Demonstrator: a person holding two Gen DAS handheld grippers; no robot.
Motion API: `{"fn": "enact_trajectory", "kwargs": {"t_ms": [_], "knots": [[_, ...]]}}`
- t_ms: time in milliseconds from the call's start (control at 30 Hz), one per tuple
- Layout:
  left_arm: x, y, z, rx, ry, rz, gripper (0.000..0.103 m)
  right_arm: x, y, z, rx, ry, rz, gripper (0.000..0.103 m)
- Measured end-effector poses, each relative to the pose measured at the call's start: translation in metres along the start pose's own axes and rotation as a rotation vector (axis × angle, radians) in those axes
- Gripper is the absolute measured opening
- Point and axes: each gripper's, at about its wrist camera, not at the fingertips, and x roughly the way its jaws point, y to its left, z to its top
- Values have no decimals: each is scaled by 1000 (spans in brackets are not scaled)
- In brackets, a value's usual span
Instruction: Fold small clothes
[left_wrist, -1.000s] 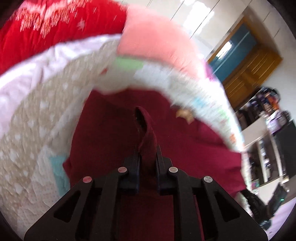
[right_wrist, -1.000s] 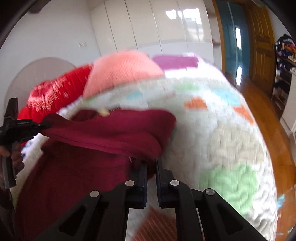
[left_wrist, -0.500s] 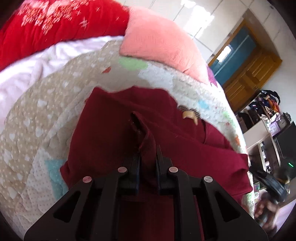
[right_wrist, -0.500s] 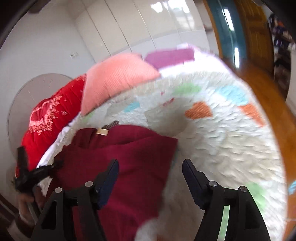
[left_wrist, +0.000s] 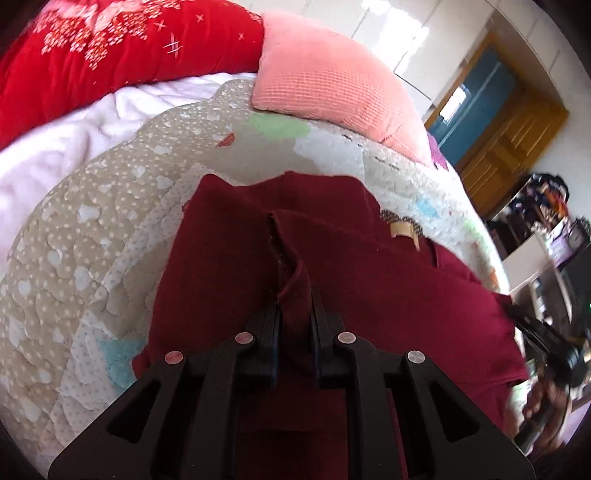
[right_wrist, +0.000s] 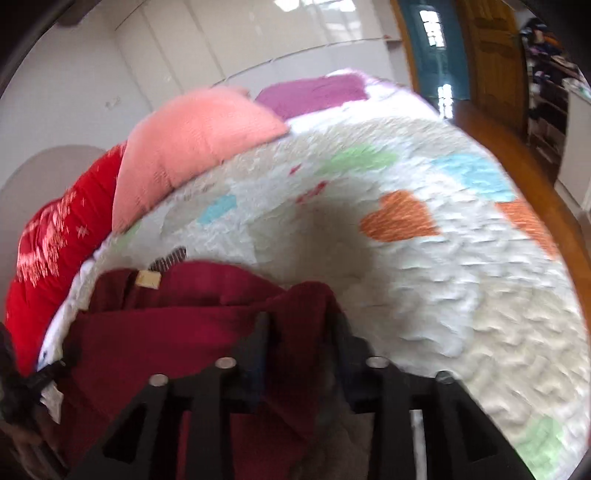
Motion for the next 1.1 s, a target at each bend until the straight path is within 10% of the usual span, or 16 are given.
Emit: {"fn": "enact_trajectory", "kwargs": {"t_ms": [100,267,633,1100], "knots": [[3,-1,0,-2,2,10,12,-41,16,-11,-79,-69,54,33],[2,2,-3,-20,-5,-4,13,-30,33,-60,-266,90,-39,32],[-1,-3,-10,10,-31,40,15,-64,23,-39,-148,-41,34,32],[-1,-8,-11,43,-44,62,16,-28,53,-47,-197,50,-65,32]]}}
